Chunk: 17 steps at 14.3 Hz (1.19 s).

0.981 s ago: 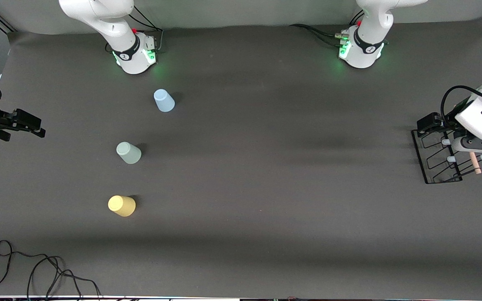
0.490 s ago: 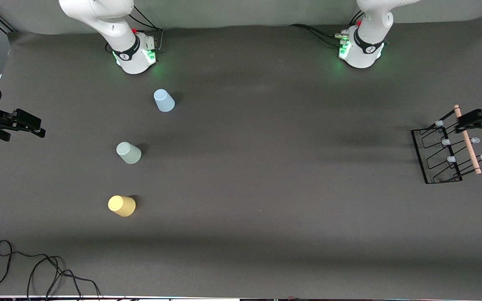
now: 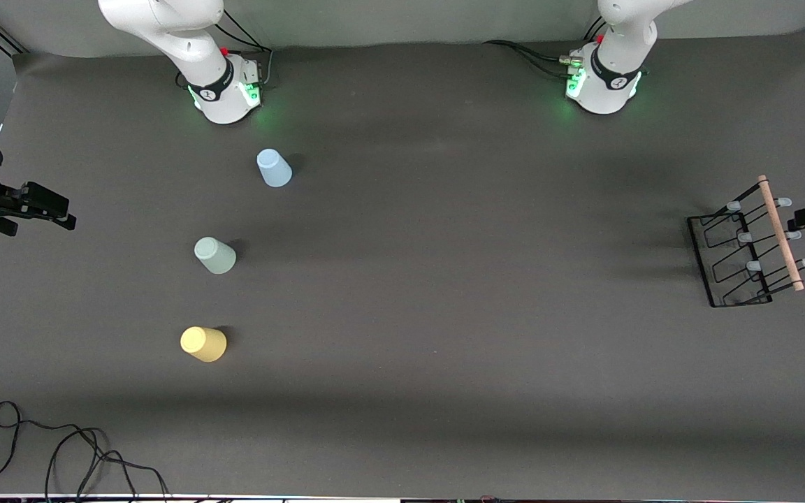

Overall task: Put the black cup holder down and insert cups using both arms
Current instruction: 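Lift the black cup holder by its wooden handle with the left gripper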

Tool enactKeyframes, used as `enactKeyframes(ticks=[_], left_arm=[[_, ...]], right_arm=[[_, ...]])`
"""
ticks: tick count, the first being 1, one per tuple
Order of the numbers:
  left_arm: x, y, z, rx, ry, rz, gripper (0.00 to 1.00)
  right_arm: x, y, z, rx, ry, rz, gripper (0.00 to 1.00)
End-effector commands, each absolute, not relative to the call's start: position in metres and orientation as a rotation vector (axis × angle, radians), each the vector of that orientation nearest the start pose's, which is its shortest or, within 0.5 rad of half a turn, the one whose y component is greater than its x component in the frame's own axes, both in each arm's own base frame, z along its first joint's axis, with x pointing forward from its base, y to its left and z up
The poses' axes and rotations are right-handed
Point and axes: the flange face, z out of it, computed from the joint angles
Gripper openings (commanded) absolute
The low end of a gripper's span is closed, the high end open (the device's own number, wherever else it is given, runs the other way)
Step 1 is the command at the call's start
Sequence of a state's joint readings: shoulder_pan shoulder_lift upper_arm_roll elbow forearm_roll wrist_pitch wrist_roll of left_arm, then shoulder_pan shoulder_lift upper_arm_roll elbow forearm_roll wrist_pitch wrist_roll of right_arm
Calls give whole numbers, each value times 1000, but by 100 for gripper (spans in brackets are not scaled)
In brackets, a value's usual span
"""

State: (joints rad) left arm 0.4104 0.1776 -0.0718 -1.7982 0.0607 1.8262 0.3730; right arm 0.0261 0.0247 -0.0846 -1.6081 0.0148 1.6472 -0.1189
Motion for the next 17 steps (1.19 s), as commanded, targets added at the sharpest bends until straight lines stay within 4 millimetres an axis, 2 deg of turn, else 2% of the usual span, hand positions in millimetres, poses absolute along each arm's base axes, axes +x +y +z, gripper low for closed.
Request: enactKeyframes(ticks=[1,4,7,8,9,11,12,17], left_arm=[[548,208,401,-3116,174,219,98],[534,224,360,-3114,230,165,98],[528,230,339,-3122,229,174,97],[526,229,334,-3122,228,171,93],[524,229,332,-3123,228,175,77],[524,228,332,-3124,231,180,24],[524,227,332,-3125,233,182,0],[523,227,337,-3141,195,178,0]], right_arm=[[562,-31,606,-3139,-118,-29,100],[562,-31,606,-3139,-118,-27,100],[563,-33,605,-3139,-113,-24,100],[563,-33,604,-3139,-113,-22,100],[563,-34,605,-3139,-113,-24,100],[563,-34,605,-3139,-113,-24,100],[563,-34,605,-3139,-111,-24,100],[563,-35,605,-3139,-108,-24,100]])
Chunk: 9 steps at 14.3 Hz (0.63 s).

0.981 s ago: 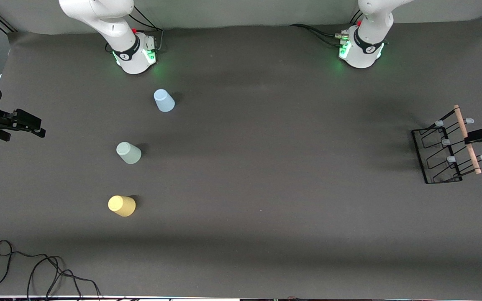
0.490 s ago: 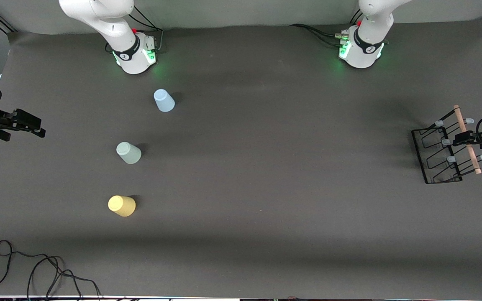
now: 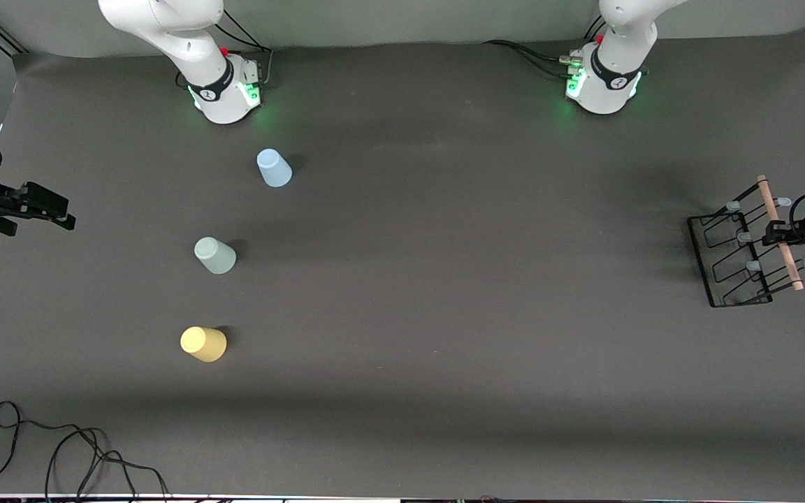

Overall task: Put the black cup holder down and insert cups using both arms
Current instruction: 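Lift the black cup holder by its wooden handle with the left gripper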

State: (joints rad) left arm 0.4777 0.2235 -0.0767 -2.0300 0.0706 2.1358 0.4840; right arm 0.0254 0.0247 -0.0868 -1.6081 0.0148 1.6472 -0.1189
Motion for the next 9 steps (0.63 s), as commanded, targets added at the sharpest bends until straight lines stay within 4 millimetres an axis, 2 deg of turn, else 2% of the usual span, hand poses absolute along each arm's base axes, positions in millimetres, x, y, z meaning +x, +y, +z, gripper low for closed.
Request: enactKeyframes(ticks=[1,2,5,9], left_arm=[[523,227,340,-3139,196,174,0],[523,226,345,-3142,196,187,0],[532,208,378,-3184,196,175,0],[559,152,429,-3210,162,199,0]], right_arm=[[563,-34,605,-3139,-106,-24,100],[562,-34,606,-3139,-96,-27,100],[562,-33,605,-3138,-72,-25,100],[562,-30,604,-3139,-9,-22,100]])
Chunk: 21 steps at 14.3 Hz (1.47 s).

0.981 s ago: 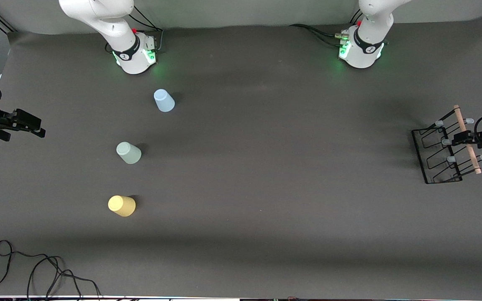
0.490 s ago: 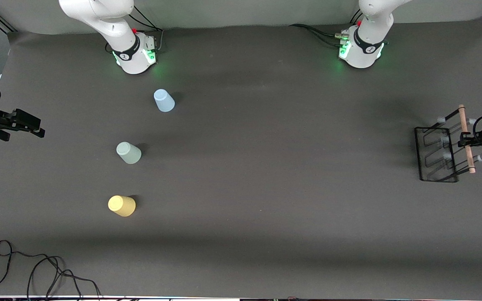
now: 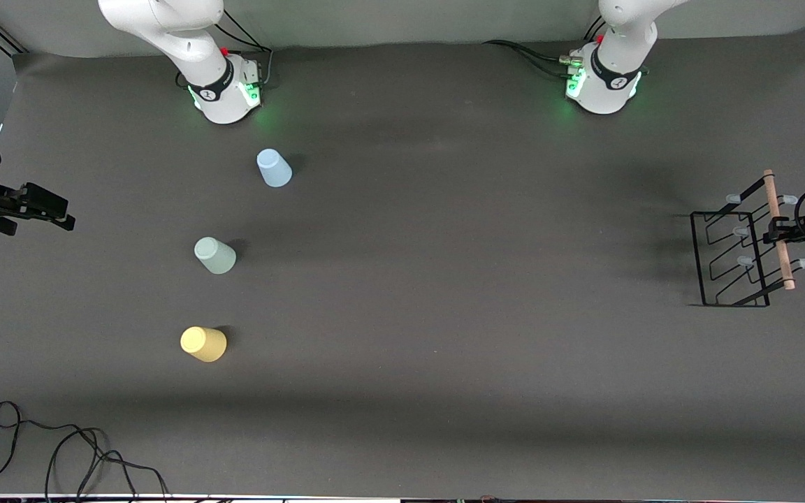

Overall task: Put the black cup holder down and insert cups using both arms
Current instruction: 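Carry the holder to mid-table while the right gripper reaches the green cup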

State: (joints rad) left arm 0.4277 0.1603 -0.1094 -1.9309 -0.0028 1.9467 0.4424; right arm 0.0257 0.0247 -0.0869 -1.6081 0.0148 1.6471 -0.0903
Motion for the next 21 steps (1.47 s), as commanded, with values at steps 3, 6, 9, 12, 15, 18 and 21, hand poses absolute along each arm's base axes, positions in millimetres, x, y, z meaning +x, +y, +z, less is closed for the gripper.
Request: enactKeyframes(ticks=[3,6,9,12,15,18,21], left_arm=[[581,71,456,-3227,38,207,0],[593,-44,475,-3196,-133,190,0],[597,-152,489,-3178,-292,144,0],[584,-250,483,-3164,-386,141,0],[566,-357,461,-3147,-460,146,0],[546,-435,437,-3140,-500,166,0],[523,-500,412,-3178,-527,132,0]], right_arm=[[562,-29,604,-3139,-12,-22,100],[562,-28,604,-3137,-14,-20,100],[552,-22,593,-3132,-11,21,100],[531,6,587,-3127,-28,44,100],[501,28,576,-3120,-20,36,100],[461,28,562,-3111,-33,5,100],[451,23,557,-3122,-32,22,100]])
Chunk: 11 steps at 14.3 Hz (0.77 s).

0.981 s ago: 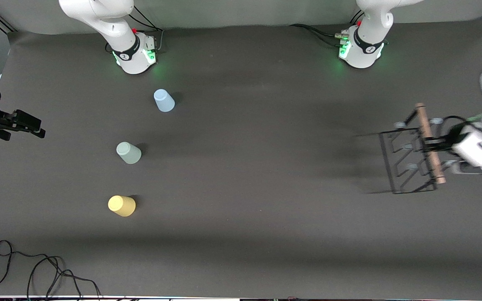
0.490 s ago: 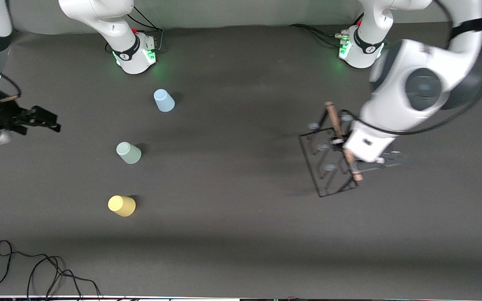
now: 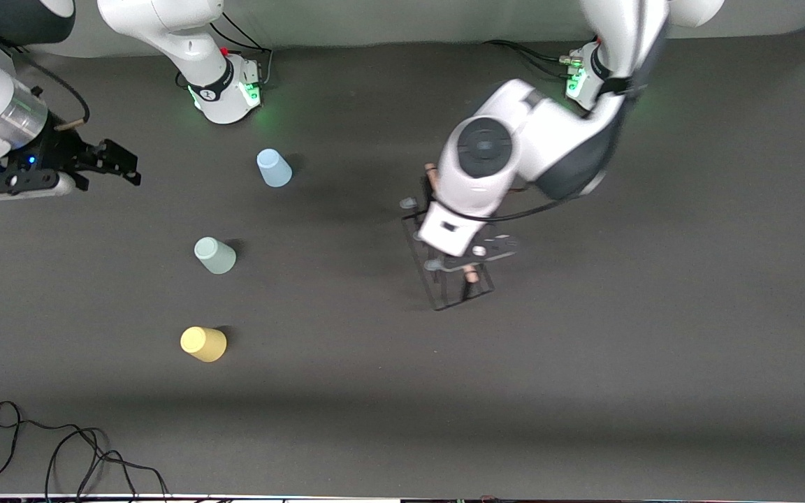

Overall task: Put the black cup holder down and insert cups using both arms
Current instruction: 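Carry the holder to mid-table while the right gripper reaches the green cup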

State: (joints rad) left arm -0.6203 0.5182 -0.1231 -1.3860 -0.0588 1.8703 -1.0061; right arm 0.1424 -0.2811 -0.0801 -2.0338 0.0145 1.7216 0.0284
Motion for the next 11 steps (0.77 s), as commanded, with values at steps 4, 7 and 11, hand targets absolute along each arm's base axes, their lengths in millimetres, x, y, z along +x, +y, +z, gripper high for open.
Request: enactKeyframes(ticks=[4,7,11], left_arm=[[476,-565,394,-3250,-431,84,0],[449,-597,370,-3274,-339,59,0],[442,-603,362,-3240,-154,-47,100]], right_arm=[[452,18,511,-3135,-21,7,100],[470,21,461,-3140,17,16,100],[476,27,371,-3139,48,-30,100]])
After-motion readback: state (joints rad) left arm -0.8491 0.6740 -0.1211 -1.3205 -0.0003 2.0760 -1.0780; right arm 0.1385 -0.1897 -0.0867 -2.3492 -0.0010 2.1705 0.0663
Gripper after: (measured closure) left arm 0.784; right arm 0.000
